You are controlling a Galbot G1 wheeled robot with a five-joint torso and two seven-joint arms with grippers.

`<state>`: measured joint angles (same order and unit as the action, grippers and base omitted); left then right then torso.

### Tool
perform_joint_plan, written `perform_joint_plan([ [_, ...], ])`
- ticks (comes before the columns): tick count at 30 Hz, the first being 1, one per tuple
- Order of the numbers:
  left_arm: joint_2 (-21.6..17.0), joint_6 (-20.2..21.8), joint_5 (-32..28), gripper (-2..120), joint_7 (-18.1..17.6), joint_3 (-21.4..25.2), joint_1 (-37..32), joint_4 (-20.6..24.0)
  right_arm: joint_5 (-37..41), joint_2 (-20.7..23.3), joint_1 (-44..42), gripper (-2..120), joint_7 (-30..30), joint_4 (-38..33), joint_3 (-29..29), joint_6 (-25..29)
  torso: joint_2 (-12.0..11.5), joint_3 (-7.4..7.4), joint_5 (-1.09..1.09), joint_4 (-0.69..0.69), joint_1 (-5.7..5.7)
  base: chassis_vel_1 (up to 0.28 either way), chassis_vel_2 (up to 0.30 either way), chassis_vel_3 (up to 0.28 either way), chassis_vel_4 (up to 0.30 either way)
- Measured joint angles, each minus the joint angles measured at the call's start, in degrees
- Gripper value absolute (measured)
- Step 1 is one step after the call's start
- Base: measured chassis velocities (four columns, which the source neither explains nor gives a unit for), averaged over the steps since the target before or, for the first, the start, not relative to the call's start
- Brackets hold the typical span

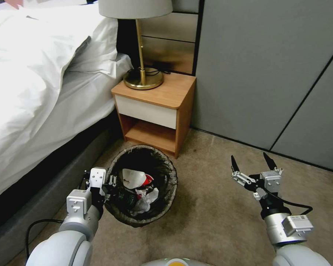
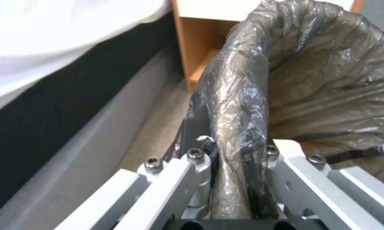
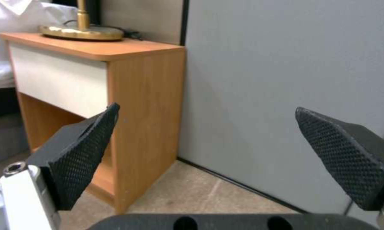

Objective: Pick up the trash bin, then pick up the garbage from the floor and place it into the trash bin.

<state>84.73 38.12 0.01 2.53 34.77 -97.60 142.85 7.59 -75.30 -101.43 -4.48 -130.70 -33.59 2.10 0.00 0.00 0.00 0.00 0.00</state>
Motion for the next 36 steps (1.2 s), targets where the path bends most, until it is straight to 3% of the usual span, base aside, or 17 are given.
perform_joint_plan([
  [7,1.56,0.16,-0.13,5,0.00,0.14,-1.21,0.39,-0.14,-0.22,2.53,100,0.02,1.03,1.06,-1.51,0.00,0.00,0.00,0.03,0.00,0.066,0.052,0.059,0.062],
  [36,1.02,0.18,-0.11,5,0.65,2.42,-1.98,0.44,-1.70,-2.65,1.68,100,-0.18,1.38,2.43,-3.21,0.00,0.00,0.00,0.00,0.00,0.067,0.063,0.066,0.062],
])
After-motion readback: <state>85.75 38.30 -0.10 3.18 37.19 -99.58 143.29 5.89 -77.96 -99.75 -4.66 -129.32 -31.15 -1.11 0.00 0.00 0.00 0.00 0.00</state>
